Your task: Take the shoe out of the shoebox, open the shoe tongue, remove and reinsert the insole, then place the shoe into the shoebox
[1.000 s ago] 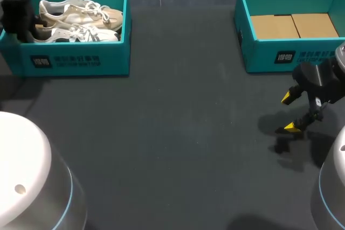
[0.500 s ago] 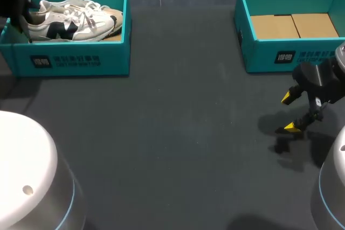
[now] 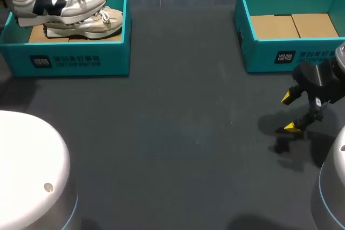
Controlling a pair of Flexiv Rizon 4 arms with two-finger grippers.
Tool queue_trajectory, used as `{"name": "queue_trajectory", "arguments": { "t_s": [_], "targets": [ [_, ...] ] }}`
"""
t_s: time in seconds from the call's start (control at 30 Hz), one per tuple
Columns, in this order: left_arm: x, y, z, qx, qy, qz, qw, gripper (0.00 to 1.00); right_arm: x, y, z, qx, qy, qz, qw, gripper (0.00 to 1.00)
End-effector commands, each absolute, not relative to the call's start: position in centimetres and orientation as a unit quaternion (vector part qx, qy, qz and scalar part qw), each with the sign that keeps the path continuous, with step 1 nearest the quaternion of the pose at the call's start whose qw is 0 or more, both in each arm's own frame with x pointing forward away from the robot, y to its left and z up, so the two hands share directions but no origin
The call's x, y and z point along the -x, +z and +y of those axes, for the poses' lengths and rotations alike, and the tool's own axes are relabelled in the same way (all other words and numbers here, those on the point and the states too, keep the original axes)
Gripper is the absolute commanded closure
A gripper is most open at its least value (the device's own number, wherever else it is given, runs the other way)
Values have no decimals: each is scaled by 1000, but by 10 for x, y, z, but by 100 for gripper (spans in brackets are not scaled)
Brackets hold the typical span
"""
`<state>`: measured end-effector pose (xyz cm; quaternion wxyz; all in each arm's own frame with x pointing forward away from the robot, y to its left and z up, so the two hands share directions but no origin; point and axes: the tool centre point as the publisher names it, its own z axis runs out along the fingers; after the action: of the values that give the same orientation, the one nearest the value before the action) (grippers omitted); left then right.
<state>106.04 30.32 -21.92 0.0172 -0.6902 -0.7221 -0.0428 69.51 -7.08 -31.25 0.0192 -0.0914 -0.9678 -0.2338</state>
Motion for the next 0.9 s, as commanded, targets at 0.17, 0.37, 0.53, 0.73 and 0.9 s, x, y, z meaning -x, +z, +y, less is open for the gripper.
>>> {"name": "queue_trajectory", "arguments": {
  "t_s": [0.17, 0.37, 0.53, 0.73, 0.9],
  "targets": [
    [-1029, -146, 298, 677, -64, -733, 31, 100, -693, -312, -71, 92, -233, -968, 18, 0],
    [-1029, -146, 298, 677, -64, -733, 31, 100, -693, -312, -71, 92, -233, -968, 18, 0],
    [-1029, -146, 298, 677, -64, -733, 31, 100, -693, -312, -71, 92, -233, -968, 18, 0],
    [-1004, -149, 291, 675, -42, -735, 43, 100, -693, -312, -71, 92, -233, -968, 18, 0],
    [-956, -143, 268, 660, -79, -746, 48, 100, -693, -312, -71, 92, -233, -968, 18, 0]
  ]
}}
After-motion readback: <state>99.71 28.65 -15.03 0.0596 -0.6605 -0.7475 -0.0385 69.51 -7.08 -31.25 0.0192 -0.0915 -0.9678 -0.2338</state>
